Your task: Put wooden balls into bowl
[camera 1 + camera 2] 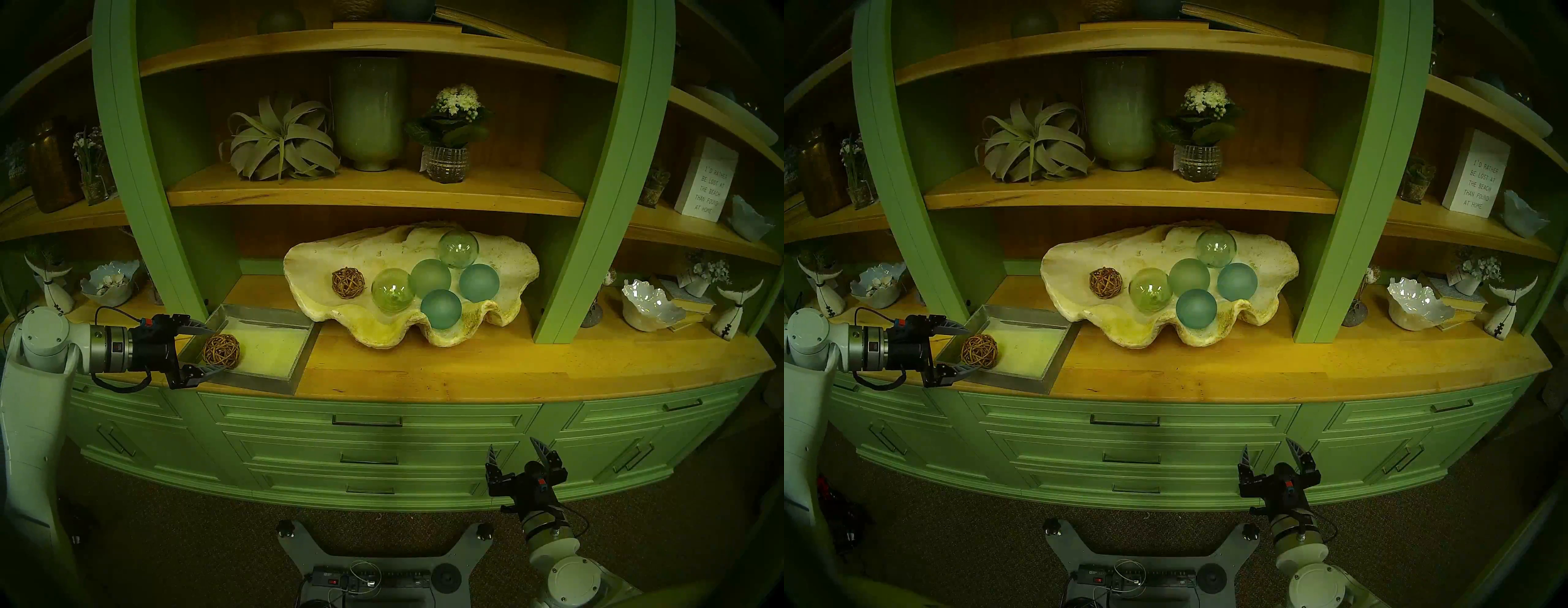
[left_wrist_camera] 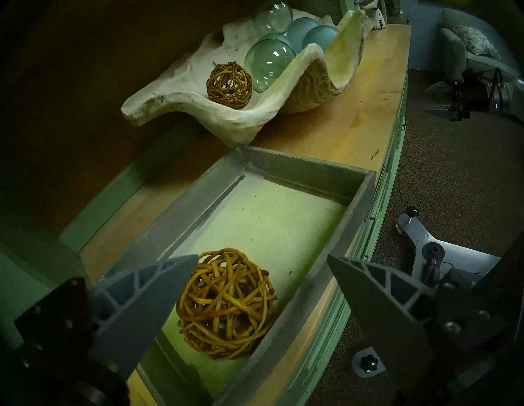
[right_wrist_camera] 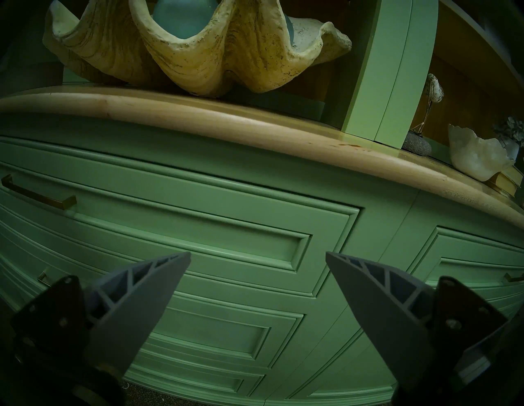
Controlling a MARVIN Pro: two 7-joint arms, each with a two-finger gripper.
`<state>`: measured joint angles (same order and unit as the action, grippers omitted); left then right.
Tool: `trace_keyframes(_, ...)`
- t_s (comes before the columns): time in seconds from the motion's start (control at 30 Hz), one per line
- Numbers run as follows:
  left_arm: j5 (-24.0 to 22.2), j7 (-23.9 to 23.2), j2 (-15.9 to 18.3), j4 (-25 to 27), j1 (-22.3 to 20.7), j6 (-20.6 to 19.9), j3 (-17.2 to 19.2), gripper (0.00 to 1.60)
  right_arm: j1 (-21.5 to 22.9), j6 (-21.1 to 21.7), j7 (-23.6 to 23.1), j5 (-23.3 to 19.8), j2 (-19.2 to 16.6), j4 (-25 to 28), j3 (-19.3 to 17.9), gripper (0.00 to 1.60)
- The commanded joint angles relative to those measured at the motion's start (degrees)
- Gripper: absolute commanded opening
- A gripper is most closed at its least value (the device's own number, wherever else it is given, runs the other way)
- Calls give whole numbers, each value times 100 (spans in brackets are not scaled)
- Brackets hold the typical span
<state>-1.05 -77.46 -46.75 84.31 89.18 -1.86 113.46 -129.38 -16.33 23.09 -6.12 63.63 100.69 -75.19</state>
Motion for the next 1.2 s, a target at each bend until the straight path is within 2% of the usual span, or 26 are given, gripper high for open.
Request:
trace_keyframes(0.0,-29,189,155,-131,-638,35,-35,160,24,-32,4,6,-3,157,-16,160)
trace_keyframes(0.33,32,265,224,-437,-837,165,-288,160,18,-27,5,4,-6,168,-18,160)
trace_keyframes(0.53,21,172,291,-600,-907,83,-451,160,15,-24,5,3,-8,173,-19,160)
trace_keyframes(1.17,161,285,347,-1058,-1333,64,-989,160,19,-28,5,4,-6,166,-18,160)
